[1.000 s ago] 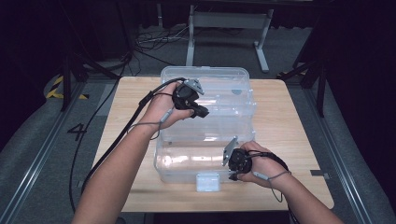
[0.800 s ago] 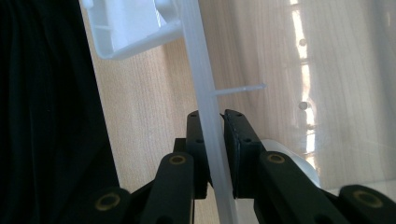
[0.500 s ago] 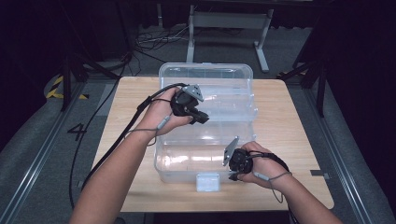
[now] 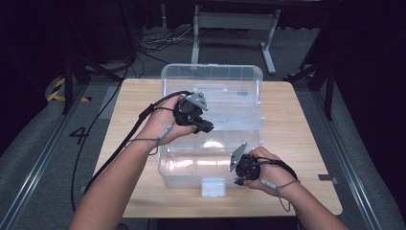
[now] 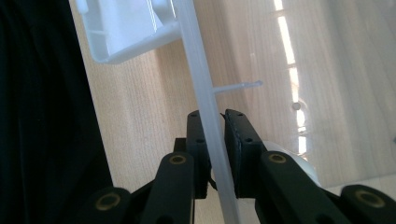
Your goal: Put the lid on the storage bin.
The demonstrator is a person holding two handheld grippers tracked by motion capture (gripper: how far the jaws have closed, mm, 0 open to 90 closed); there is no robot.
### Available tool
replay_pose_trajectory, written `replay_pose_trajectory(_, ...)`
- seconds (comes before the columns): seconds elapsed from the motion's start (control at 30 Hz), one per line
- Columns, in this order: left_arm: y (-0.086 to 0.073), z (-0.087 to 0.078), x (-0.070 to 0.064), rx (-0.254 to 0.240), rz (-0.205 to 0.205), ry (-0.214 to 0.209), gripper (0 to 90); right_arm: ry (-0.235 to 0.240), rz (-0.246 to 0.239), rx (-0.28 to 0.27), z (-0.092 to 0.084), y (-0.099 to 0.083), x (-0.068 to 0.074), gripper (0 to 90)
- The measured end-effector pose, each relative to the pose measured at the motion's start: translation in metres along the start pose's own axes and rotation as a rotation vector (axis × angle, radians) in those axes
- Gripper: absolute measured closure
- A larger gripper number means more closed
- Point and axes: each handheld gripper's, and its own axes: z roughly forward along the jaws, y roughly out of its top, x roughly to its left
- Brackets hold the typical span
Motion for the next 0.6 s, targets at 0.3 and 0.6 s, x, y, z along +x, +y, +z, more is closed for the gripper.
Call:
replay_pose_trajectory(0.3,-0.003,0.000,-0.008,0.010,0.014,-0.009,86.0,-0.008,0.023,-0.014,-0.001,-0.001,0.002,80.6)
replay_pose_trajectory(0.6,-0.006,0.001,-0.017,0.016,0.030,-0.010,86.3,-0.046,0.013,-0.002,-0.001,0.000,0.006,80.6)
